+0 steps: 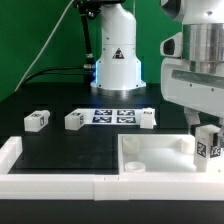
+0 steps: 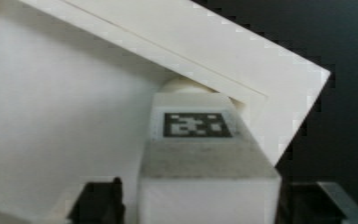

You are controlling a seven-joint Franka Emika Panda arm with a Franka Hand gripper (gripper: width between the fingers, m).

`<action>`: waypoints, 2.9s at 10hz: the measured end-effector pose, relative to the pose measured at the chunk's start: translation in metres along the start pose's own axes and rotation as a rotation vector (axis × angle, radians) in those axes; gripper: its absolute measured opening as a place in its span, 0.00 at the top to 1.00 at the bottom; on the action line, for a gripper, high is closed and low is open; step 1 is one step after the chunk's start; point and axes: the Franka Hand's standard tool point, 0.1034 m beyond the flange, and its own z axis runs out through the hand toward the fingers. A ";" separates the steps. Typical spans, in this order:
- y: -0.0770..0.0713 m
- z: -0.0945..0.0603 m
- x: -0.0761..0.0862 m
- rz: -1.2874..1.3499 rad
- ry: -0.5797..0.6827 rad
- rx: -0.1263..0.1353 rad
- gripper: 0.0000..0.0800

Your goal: Assemble one leg

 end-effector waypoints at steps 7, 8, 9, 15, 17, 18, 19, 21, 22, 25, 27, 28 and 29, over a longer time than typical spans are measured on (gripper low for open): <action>-0.001 0.000 -0.001 -0.632 -0.001 0.001 0.19; -0.002 0.000 -0.002 -0.738 -0.001 0.002 0.19; -0.003 0.000 -0.003 -0.809 -0.001 0.004 0.19; -0.004 -0.001 -0.004 -1.184 0.006 -0.002 0.35; -0.004 -0.001 -0.004 -1.184 0.006 -0.002 0.64; -0.004 -0.001 -0.004 -1.145 0.005 -0.001 0.64; -0.004 -0.001 -0.004 -1.140 0.005 -0.001 0.64; -0.003 -0.001 -0.003 -0.922 0.006 -0.001 0.64; -0.002 0.000 -0.002 -0.751 0.012 -0.008 0.64; 0.007 -0.001 0.011 -0.512 0.053 -0.043 0.62; 0.017 -0.002 0.022 -0.320 0.093 -0.070 0.61; 0.018 -0.002 0.024 -0.276 0.098 -0.073 0.61; 0.022 -0.003 0.028 -0.241 0.101 -0.087 0.61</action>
Offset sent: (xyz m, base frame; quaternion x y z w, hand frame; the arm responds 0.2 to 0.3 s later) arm -0.0001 0.0051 0.0027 0.0040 -0.0244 -0.3199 0.9471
